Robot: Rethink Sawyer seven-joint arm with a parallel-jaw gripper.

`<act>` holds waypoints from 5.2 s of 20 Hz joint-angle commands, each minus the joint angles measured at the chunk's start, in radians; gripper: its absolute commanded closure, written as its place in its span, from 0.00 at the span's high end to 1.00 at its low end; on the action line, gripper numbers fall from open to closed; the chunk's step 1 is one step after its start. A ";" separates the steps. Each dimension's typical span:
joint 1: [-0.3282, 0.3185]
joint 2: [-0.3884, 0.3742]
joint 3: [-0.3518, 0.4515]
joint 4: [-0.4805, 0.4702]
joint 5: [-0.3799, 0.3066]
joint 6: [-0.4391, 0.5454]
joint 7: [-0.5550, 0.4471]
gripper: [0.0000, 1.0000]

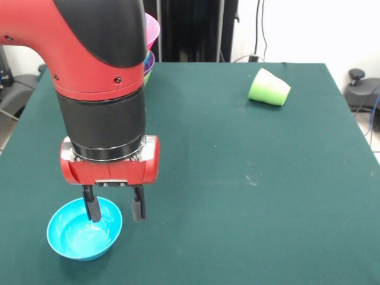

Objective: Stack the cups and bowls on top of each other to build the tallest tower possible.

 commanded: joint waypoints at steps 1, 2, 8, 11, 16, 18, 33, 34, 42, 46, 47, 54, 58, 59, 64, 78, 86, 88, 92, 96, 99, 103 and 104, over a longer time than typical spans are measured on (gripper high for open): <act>-0.011 0.008 -0.082 0.114 -0.018 -0.011 -0.043 1.00; -0.013 0.010 -0.084 0.112 -0.018 -0.011 -0.052 1.00; -0.032 0.006 -0.095 0.126 -0.019 -0.031 -0.091 1.00; -0.031 0.018 -0.094 0.127 -0.018 -0.061 -0.089 1.00; -0.017 0.048 -0.080 0.103 -0.015 -0.091 -0.083 1.00; -0.014 0.033 -0.083 0.124 -0.009 -0.111 -0.066 1.00; 0.017 -0.014 -0.094 0.179 0.029 -0.132 -0.005 1.00; 0.019 -0.002 -0.096 0.170 0.023 -0.142 -0.004 1.00; 0.035 0.092 -0.098 0.074 -0.010 -0.151 -0.031 1.00; 0.044 0.092 -0.126 0.100 -0.032 -0.218 0.013 1.00; 0.047 0.093 -0.133 0.099 -0.031 -0.216 0.020 1.00; 0.045 0.089 -0.159 0.105 -0.017 -0.238 0.016 1.00; 0.037 0.101 -0.154 0.056 -0.011 -0.214 -0.041 1.00; 0.035 0.102 -0.154 0.052 -0.010 -0.213 -0.046 1.00; 0.031 0.084 -0.160 0.054 -0.003 -0.190 -0.064 1.00; 0.040 0.064 -0.172 0.119 0.014 -0.182 -0.080 0.00; 0.125 0.050 -0.195 0.105 0.027 -0.152 0.026 0.00; 0.150 0.013 -0.217 0.150 0.056 -0.154 0.119 0.00; 0.184 -0.007 -0.248 0.178 0.089 -0.151 0.179 0.00; 0.193 0.000 -0.262 0.188 0.129 -0.171 0.191 1.00; 0.202 0.005 -0.278 0.186 0.143 -0.187 0.181 1.00; 0.207 0.000 -0.295 0.186 0.152 -0.244 0.169 1.00; 0.209 0.000 -0.299 0.169 0.155 -0.241 0.171 1.00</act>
